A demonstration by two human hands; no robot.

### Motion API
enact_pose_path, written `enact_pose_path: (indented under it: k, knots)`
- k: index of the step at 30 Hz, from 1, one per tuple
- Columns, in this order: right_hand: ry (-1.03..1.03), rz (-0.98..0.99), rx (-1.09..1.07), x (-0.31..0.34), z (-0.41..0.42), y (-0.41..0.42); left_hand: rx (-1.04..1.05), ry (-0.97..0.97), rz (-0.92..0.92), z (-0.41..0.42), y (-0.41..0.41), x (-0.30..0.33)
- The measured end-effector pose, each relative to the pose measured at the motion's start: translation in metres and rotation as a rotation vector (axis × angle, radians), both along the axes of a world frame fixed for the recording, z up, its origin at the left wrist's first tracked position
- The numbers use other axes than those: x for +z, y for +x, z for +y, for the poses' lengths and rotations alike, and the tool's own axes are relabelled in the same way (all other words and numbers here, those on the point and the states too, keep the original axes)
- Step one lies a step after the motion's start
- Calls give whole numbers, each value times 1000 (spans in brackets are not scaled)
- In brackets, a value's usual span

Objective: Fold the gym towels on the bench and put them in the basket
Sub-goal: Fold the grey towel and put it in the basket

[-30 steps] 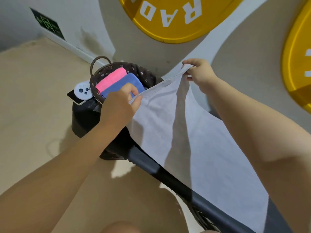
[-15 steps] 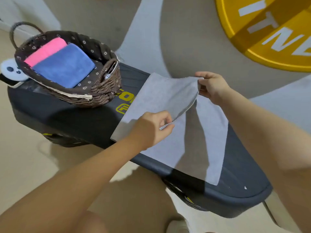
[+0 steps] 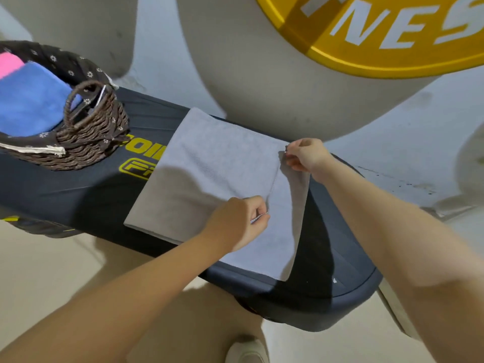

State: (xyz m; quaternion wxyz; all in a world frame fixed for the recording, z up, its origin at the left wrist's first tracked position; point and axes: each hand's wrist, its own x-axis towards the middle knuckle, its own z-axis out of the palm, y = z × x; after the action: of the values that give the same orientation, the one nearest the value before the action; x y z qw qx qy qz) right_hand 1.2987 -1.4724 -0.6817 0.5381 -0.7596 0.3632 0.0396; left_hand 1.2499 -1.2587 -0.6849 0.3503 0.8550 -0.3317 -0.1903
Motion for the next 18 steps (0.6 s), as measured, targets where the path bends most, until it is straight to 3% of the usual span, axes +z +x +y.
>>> enact_pose_path:
  k: [4,7,12,18]
  knots:
    - [-349,33,60,-14,9,15,-26,117,42,-3,-2,-4]
    - [-446,1,11,-18,19,22,-21,116,40,-5,-2,-4]
    - [-343,-101,-33,-31,31,26,28,67,117,-4,-6,-6]
    - [-239,-365,-89,-17,13,23,221,-166,384,-11,0,5]
